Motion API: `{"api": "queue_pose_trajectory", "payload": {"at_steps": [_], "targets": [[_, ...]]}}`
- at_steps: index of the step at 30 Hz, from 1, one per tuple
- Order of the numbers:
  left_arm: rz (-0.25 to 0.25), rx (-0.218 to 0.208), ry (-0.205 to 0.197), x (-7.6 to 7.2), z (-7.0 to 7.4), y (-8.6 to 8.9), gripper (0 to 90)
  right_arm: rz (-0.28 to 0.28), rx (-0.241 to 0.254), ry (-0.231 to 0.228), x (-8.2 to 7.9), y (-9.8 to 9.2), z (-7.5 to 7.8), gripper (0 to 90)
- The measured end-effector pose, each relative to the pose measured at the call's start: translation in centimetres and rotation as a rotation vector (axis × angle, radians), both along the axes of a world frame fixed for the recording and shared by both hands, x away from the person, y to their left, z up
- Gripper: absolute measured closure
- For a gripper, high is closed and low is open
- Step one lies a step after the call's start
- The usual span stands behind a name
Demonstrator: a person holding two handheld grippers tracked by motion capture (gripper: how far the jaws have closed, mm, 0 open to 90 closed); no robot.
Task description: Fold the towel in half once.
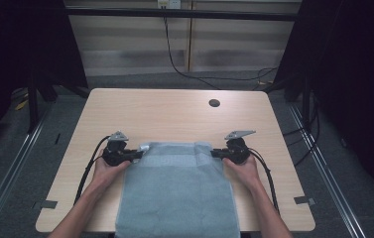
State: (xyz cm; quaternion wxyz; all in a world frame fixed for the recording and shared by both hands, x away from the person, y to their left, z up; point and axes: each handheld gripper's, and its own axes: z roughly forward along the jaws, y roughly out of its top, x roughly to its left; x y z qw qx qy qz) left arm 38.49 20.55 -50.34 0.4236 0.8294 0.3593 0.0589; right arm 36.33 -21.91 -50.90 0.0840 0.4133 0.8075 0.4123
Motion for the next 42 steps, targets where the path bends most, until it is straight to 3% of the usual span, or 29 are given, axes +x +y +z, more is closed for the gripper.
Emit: {"api": "queue_pose_trajectory", "payload": {"at_steps": [4, 8, 13, 15, 17, 19, 26, 37, 41, 42], "targets": [[0.005, -0.072, -0.019, -0.4, 1.4, 0.8, 82.8, -0.013, 0.018, 0.009, 0.1, -0.1, 0.4, 86.9], [-0.012, -0.094, -0.044, -0.8, 2.4, 0.9, 82.8, -0.033, 0.066, -0.026, 0.3, -0.9, 2.3, 87.0], [0.008, -0.138, -0.053, -0.7, 3.1, 1.3, 82.8, -0.028, 0.076, -0.063, 0.3, -1.0, 4.4, 86.9], [0.011, -0.144, -0.062, -0.6, 3.6, 1.4, 82.8, -0.028, 0.108, -0.078, 0.3, -1.2, 5.0, 86.9], [0.014, -0.147, -0.078, -0.3, 4.4, 1.4, 82.6, -0.026, 0.131, -0.086, 0.4, -1.3, 5.7, 86.9], [0.014, -0.145, -0.095, 0.1, 5.4, 1.4, 82.6, -0.020, 0.123, -0.101, 0.7, -1.4, 6.7, 86.9], [0.058, -0.215, -0.156, 1.5, 9.1, 1.4, 82.6, -0.039, 0.147, -0.174, 1.5, -2.0, 10.6, 86.9], [0.050, -0.215, -0.226, 3.7, 13.9, 0.5, 82.8, -0.072, 0.145, -0.250, 3.0, -2.5, 15.3, 86.9], [0.056, -0.237, -0.242, 4.4, 15.2, 0.4, 82.8, -0.072, 0.139, -0.274, 3.6, -2.9, 17.2, 86.9], [0.056, -0.223, -0.244, 4.7, 15.5, 0.2, 82.8, -0.076, 0.133, -0.279, 3.8, -3.0, 17.6, 86.9]]}}
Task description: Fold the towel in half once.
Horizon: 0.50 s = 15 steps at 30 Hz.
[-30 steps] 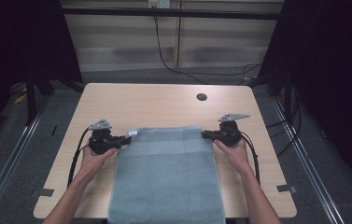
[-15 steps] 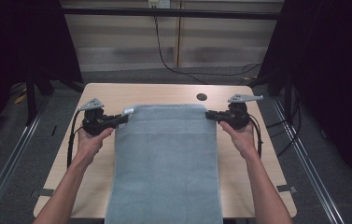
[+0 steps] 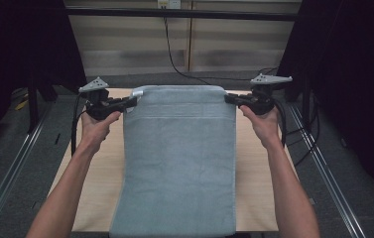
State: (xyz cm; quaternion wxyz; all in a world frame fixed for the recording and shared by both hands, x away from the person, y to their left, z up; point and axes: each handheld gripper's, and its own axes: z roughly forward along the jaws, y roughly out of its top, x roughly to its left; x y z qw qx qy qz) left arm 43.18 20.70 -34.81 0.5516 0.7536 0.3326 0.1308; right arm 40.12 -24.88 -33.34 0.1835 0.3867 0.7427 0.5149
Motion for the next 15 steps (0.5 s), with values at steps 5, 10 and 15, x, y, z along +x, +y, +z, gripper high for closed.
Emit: {"api": "queue_pose_trajectory", "payload": {"at_steps": [5, 10, 15], "targets": [[0.000, 0.006, -0.033, 0.7, 2.4, -0.9, 82.8, -0.026, -0.016, -0.020, 1.0, -0.3, 1.9, 86.9], [-0.026, -0.020, -0.029, 0.1, 2.4, -0.4, 82.7, -0.019, 0.026, -0.037, 0.5, -0.7, 2.6, 86.9], [-0.054, -0.056, -0.016, -1.4, 1.3, 0.5, 82.7, 0.029, 0.061, -0.011, -1.2, -0.7, 0.8, 86.9]]}}
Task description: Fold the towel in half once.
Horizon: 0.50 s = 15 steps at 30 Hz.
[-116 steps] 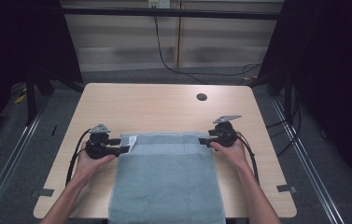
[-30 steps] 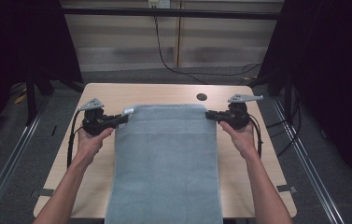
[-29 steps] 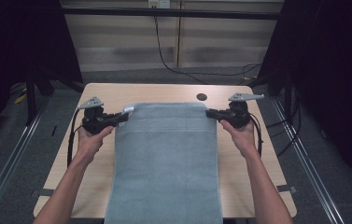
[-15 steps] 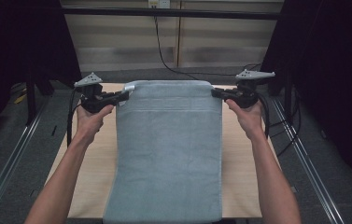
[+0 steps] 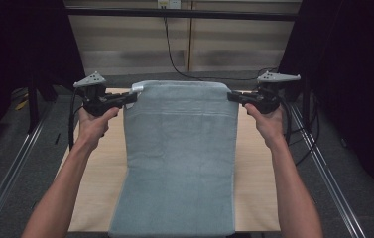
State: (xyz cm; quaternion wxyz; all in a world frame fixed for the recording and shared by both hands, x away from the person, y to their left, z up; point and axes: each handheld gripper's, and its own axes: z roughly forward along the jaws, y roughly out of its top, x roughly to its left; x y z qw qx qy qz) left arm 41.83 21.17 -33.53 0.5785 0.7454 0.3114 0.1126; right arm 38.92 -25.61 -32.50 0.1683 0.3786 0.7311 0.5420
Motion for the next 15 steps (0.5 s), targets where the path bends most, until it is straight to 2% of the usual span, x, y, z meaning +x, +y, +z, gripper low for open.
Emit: {"api": "queue_pose_trajectory", "payload": {"at_steps": [4, 7, 11, 13, 15], "targets": [[-0.025, 0.001, -0.015, -1.7, -0.2, 0.4, 82.7, 0.028, 0.032, 0.011, -1.3, -0.1, -0.9, 86.9], [-0.033, 0.010, -0.025, -2.9, -0.1, 0.8, 82.7, 0.034, 0.010, 0.020, -2.3, 0.2, -0.9, 86.9], [-0.038, 0.006, -0.038, -4.6, 0.1, 1.6, 82.7, 0.078, 0.028, -0.010, -4.5, 0.6, -0.5, 86.9], [-0.039, 0.019, -0.045, -5.7, 0.0, 1.8, 82.7, 0.098, 0.038, -0.018, -5.7, 0.8, -0.4, 86.9], [-0.052, 0.003, -0.036, -6.7, -0.3, 2.3, 82.7, 0.111, 0.033, -0.014, -6.9, 1.0, -0.6, 87.0]]}}
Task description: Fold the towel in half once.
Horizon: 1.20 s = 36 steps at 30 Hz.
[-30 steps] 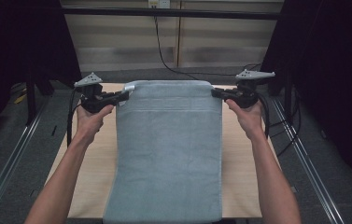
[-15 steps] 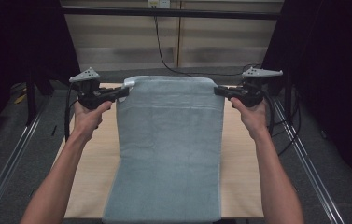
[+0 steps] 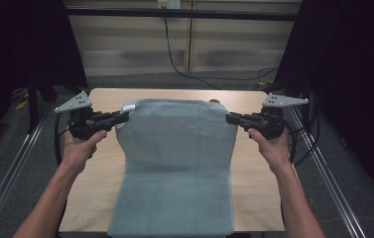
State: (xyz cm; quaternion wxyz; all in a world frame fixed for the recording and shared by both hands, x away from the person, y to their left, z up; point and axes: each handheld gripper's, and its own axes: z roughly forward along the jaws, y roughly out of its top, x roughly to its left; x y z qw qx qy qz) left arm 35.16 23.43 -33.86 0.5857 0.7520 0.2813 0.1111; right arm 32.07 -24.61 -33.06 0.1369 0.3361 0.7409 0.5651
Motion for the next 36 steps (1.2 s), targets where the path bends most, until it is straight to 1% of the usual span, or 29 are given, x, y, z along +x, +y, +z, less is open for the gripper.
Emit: {"api": "queue_pose_trajectory", "payload": {"at_steps": [2, 4, 5, 6, 7, 8, 9, 11, 12, 15, 16, 18, 19, 20, 21, 22, 23, 24, 25, 27, 29, 30, 31, 32, 33, 34, 35, 36], "targets": [[-0.001, -0.001, 0.007, -0.9, -0.6, 0.3, 82.7, 0.014, -0.010, 0.005, -1.1, 0.2, -0.4, 86.9], [-0.014, -0.015, 0.030, -1.8, -1.5, 0.5, 82.7, 0.026, -0.010, 0.013, -2.1, 0.2, -1.1, 86.9], [-0.017, -0.009, 0.032, -2.1, -1.9, 0.6, 82.7, 0.031, -0.008, 0.019, -2.7, 0.3, -1.5, 86.9], [-0.018, -0.004, 0.042, -2.5, -2.4, 0.7, 82.7, 0.035, -0.014, 0.022, -3.0, 0.3, -1.9, 86.9], [-0.024, 0.003, 0.055, -3.0, -3.0, 0.7, 82.7, 0.038, -0.024, 0.032, -3.5, 0.4, -2.4, 86.9], [-0.027, 0.014, 0.058, -3.4, -3.6, 0.7, 82.7, 0.037, -0.040, 0.038, -4.0, 0.5, -2.9, 86.9], [-0.025, 0.019, 0.068, -3.8, -4.1, 0.7, 82.7, 0.037, -0.043, 0.048, -4.4, 0.6, -3.6, 86.9], [-0.034, 0.023, 0.088, -4.6, -5.1, 0.8, 82.7, 0.044, -0.024, 0.072, -5.2, 0.6, -4.9, 86.9], [-0.036, 0.025, 0.096, -4.9, -5.4, 0.8, 82.7, 0.043, -0.029, 0.086, -5.6, 0.6, -5.5, 86.9], [-0.063, 0.023, 0.110, -6.3, -5.9, 0.9, 82.6, 0.049, -0.019, 0.111, -7.0, 0.5, -6.8, 86.9], [-0.075, 0.037, 0.114, -6.7, -6.1, 1.0, 82.7, 0.052, -0.021, 0.115, -7.5, 0.4, -7.0, 86.9], [-0.082, 0.075, 0.140, -7.5, -7.0, 1.0, 82.6, 0.062, -0.022, 0.136, -8.6, 0.4, -7.5, 86.9], [-0.083, 0.100, 0.166, -7.6, -7.8, 0.9, 82.6, 0.067, -0.035, 0.146, -8.9, 0.5, -7.8, 86.9], [-0.079, 0.139, 0.201, -7.7, -8.8, 0.7, 82.6, 0.070, -0.055, 0.163, -9.3, 0.7, -8.2, 86.9], [-0.076, 0.176, 0.224, -7.6, -9.9, 0.6, 82.5, 0.073, -0.080, 0.183, -9.5, 0.9, -8.8, 86.8], [-0.082, 0.171, 0.261, -7.5, -11.0, 0.5, 82.6, 0.075, -0.107, 0.200, -9.6, 1.1, -9.4, 86.8], [-0.091, 0.165, 0.287, -7.5, -11.8, 0.5, 82.6, 0.074, -0.126, 0.220, -9.7, 1.3, -10.1, 86.8], [-0.090, 0.172, 0.299, -7.6, -12.5, 0.5, 82.6, 0.070, -0.135, 0.238, -9.7, 1.4, -10.8, 86.8], [-0.092, 0.180, 0.321, -7.8, -13.0, 0.4, 82.6, 0.073, -0.132, 0.263, -9.7, 1.5, -11.6, 86.8], [-0.109, 0.211, 0.333, -8.1, -13.6, 0.3, 82.6, 0.073, -0.162, 0.300, -9.9, 1.7, -13.1, 86.8], [-0.119, 0.210, 0.350, -8.4, -14.1, 0.3, 82.4, 0.075, -0.167, 0.332, -10.0, 1.8, -14.2, 86.8], [-0.116, 0.210, 0.349, -8.6, -14.4, 0.4, 82.3, 0.076, -0.168, 0.344, -10.1, 1.9, -14.6, 86.8], [-0.121, 0.192, 0.360, -8.8, -14.7, 0.5, 82.2, 0.077, -0.170, 0.356, -10.2, 1.9, -14.8, 86.8], [-0.132, 0.187, 0.368, -9.1, -14.8, 0.4, 82.1, 0.082, -0.176, 0.355, -10.3, 2.0, -14.9, 86.8], [-0.135, 0.205, 0.356, -9.4, -14.9, 0.4, 82.1, 0.081, -0.177, 0.361, -10.4, 2.0, -15.0, 86.7], [-0.137, 0.221, 0.345, -9.6, -14.9, 0.5, 82.0, 0.082, -0.178, 0.357, -10.5, 2.0, -15.1, 86.8], [-0.136, 0.231, 0.348, -9.6, -15.0, 0.4, 82.0, 0.078, -0.181, 0.370, -10.7, 2.1, -15.2, 86.8], [-0.121, 0.265, 0.346, -9.6, -15.3, 0.3, 82.1, 0.078, -0.203, 0.374, -10.8, 2.3, -15.5, 86.8]]}}
